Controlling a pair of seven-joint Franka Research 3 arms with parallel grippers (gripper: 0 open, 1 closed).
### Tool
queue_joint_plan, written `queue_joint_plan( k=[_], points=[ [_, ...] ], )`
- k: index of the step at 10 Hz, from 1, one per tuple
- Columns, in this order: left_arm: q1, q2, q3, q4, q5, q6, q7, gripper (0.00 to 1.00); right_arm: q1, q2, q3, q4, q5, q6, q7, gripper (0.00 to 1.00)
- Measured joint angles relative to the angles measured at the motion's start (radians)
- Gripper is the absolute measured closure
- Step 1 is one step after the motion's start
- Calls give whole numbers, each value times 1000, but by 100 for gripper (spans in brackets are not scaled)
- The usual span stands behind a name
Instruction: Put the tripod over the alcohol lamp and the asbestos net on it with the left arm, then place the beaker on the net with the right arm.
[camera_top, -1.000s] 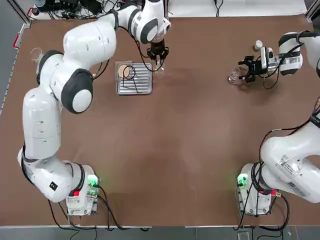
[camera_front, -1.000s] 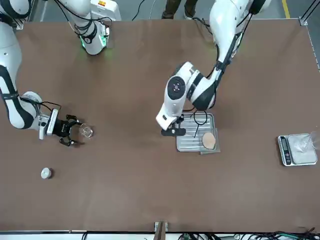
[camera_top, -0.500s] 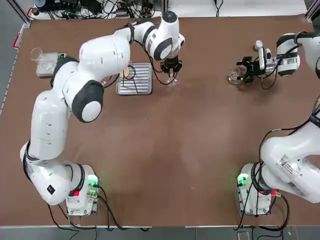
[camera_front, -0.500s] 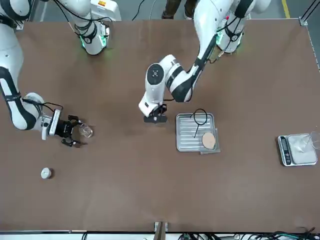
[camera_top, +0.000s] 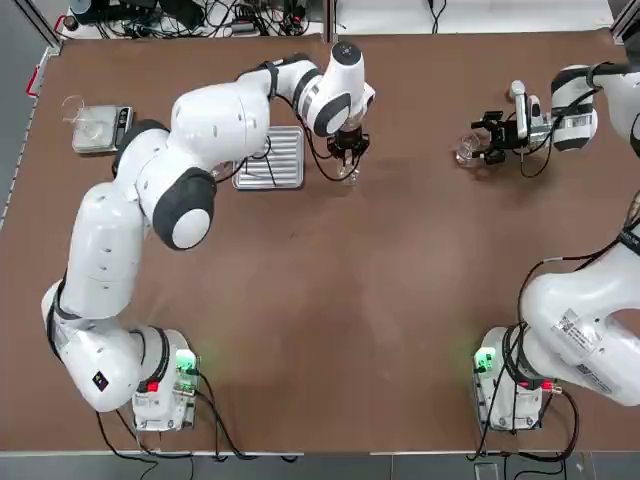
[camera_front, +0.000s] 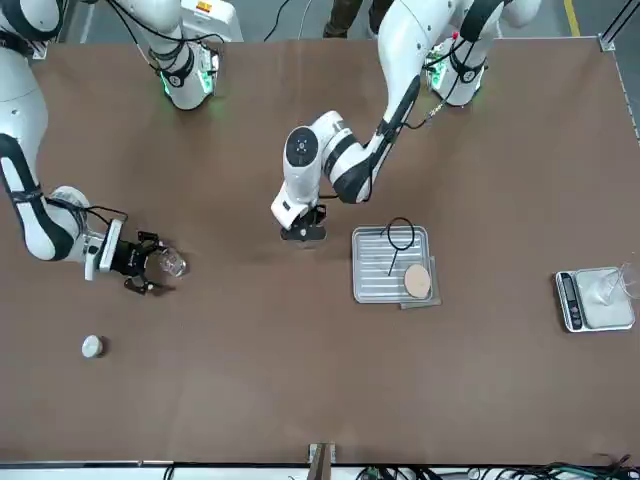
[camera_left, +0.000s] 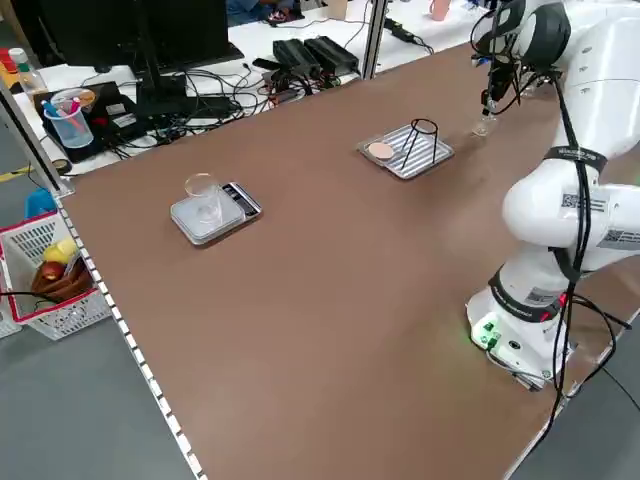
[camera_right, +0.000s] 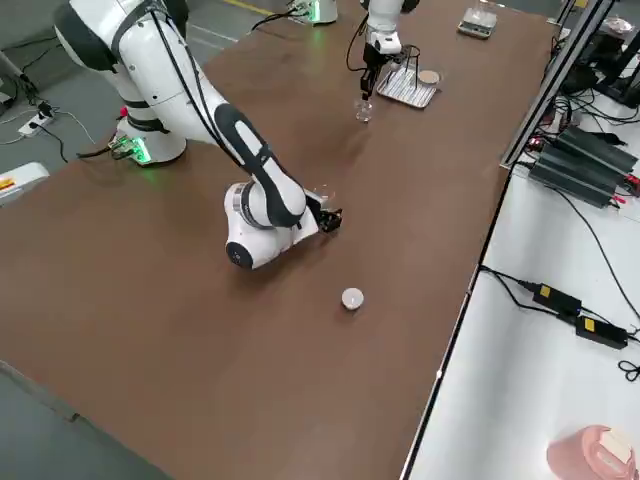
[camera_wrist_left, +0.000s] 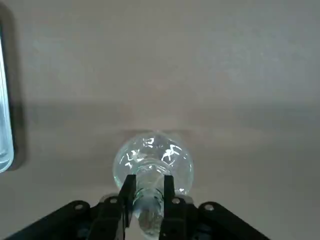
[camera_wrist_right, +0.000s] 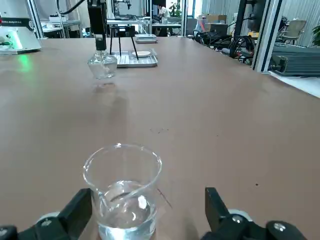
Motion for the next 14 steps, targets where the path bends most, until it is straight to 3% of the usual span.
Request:
queue_joint_plan(
  k=[4,8,10,11,12,14],
  points=[
    [0,11,4,7,0,7,0,74,0,0,1,0,1,9,-16,3],
    [0,11,4,13,0,8,0,67,0,10,8,0,2,19,-41,3],
    [1,10,4,19,0,8,0,59,-1,20,9,0,2,25,-58,4],
    [3,7,5,29,0,7,0,44,-3,27,9,0,2,26,-66,5],
    [9,-6,6,40,0,-10,0,39,-5,32,10,0,2,26,-75,7],
    [66,-69,4,48,0,-52,3,37,-11,33,18,0,3,26,-78,11]
  ],
)
